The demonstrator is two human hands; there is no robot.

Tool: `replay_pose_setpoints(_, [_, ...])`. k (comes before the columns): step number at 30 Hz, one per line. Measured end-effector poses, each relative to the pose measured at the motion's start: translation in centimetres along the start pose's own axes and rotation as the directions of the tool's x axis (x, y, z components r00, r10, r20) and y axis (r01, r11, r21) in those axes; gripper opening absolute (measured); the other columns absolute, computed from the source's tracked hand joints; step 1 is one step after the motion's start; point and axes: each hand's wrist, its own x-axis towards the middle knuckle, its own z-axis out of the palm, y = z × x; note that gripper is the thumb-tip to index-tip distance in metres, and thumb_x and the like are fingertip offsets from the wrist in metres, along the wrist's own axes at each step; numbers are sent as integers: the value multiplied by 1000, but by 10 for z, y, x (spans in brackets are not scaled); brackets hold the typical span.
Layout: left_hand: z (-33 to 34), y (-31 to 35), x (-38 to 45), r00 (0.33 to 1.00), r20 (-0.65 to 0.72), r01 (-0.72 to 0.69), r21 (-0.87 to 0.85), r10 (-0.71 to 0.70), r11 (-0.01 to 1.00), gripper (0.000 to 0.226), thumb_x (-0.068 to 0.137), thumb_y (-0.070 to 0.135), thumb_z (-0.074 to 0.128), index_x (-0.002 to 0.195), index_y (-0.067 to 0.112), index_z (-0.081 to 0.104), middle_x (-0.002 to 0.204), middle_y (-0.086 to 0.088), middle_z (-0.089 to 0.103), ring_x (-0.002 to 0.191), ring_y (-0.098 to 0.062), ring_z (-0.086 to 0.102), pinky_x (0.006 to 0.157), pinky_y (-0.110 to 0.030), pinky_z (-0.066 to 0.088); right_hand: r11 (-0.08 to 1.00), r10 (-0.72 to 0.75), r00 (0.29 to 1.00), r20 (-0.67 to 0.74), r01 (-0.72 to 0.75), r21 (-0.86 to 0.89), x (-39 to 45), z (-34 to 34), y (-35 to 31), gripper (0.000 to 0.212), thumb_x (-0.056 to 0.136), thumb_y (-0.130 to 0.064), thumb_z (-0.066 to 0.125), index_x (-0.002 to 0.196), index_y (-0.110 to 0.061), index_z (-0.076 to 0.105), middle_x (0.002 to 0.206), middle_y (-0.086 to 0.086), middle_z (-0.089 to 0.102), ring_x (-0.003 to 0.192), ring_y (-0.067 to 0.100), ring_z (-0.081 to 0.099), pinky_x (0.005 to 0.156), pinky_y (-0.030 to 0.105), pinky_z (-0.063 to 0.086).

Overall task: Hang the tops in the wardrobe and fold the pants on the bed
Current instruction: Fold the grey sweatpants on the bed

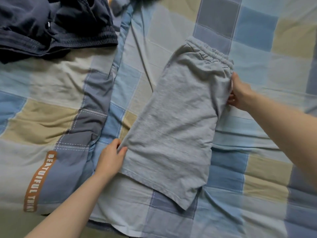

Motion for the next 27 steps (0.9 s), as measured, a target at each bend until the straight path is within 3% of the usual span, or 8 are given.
replay_pose_setpoints(3, [0, -2, 0, 1000, 27, 0, -43, 1, 999, 18, 95, 21, 58, 85, 9, 49, 79, -5, 59, 81, -29, 54, 67, -37, 33, 994, -54, 994, 91, 45, 97, 9, 11, -11, 47, 87, -55, 58, 114, -16, 55, 98, -3, 68, 83, 13, 68, 66, 29, 56])
replay_pose_setpoints(6, [1, 1, -3, 993, 106, 70, -243, -45, 967, 12, 95, 15, 59, 89, 5, 59, 79, -2, 61, 76, -19, 53, 63, -28, 37, 994, -107, 993, -43, 108, 18, 24, 11, -25, 49, 86, -37, 66, 124, -10, 53, 107, 2, 60, 92, 17, 62, 75, 31, 52])
replay_pose_setpoints(11, [16, 8, -10, 972, 197, 189, -344, -126, 920, 19, 94, 14, 62, 91, -4, 64, 75, -10, 58, 71, -18, 48, 65, -32, 36, 920, -390, 900, -193, 373, -118, 33, -1, -68, 25, 91, -33, 55, 106, -14, 62, 94, 1, 55, 85, 12, 52, 57, 17, 40])
replay_pose_setpoints(14, [25, 15, -14, 973, 189, 194, -365, -131, 911, 12, 95, 16, 61, 93, 4, 66, 81, -6, 66, 72, -18, 56, 65, -30, 42, 978, -199, 978, -64, 202, 52, 20, -6, -63, 41, 91, -56, 47, 107, -20, 58, 92, 0, 57, 79, 14, 57, 67, 24, 50])
replay_pose_setpoints(17, [27, 20, -18, 974, 168, 208, -404, -152, 891, 6, 93, 18, 64, 88, 15, 67, 80, 4, 69, 71, -7, 61, 60, -20, 45, 991, 7, 992, 124, -23, 135, -2, -15, -5, 52, 92, -67, 32, 82, -20, 52, 67, 0, 45, 54, 11, 44, 54, 24, 38])
replay_pose_setpoints(19, [26, 23, -20, 975, 140, 216, -419, -173, 882, 9, 90, 16, 67, 82, 16, 67, 75, 5, 68, 69, -8, 60, 57, -18, 44, 978, 84, 981, 176, -114, 173, -28, -16, 50, 51, 96, -59, 34, 79, -15, 54, 67, 2, 54, 55, 13, 51, 52, 23, 42])
replay_pose_setpoints(22, [22, 24, -22, 968, 126, 249, -445, -215, 860, 9, 90, 15, 67, 81, 15, 68, 83, -4, 70, 79, -20, 62, 69, -30, 49, 967, 139, 950, 280, -191, 167, -77, -16, 121, 38, 95, -49, 48, 89, -14, 62, 72, 2, 66, 55, 12, 61, 48, 19, 43])
replay_pose_setpoints(27, [21, 24, -25, 950, 184, 310, -503, -251, 807, 13, 95, 16, 60, 102, 7, 66, 108, -15, 70, 105, -34, 64, 99, -52, 48, 988, 112, 891, 441, -147, 47, -133, -17, 194, 32, 86, -18, 69, 117, -11, 63, 107, 4, 73, 93, 18, 70, 77, 32, 56])
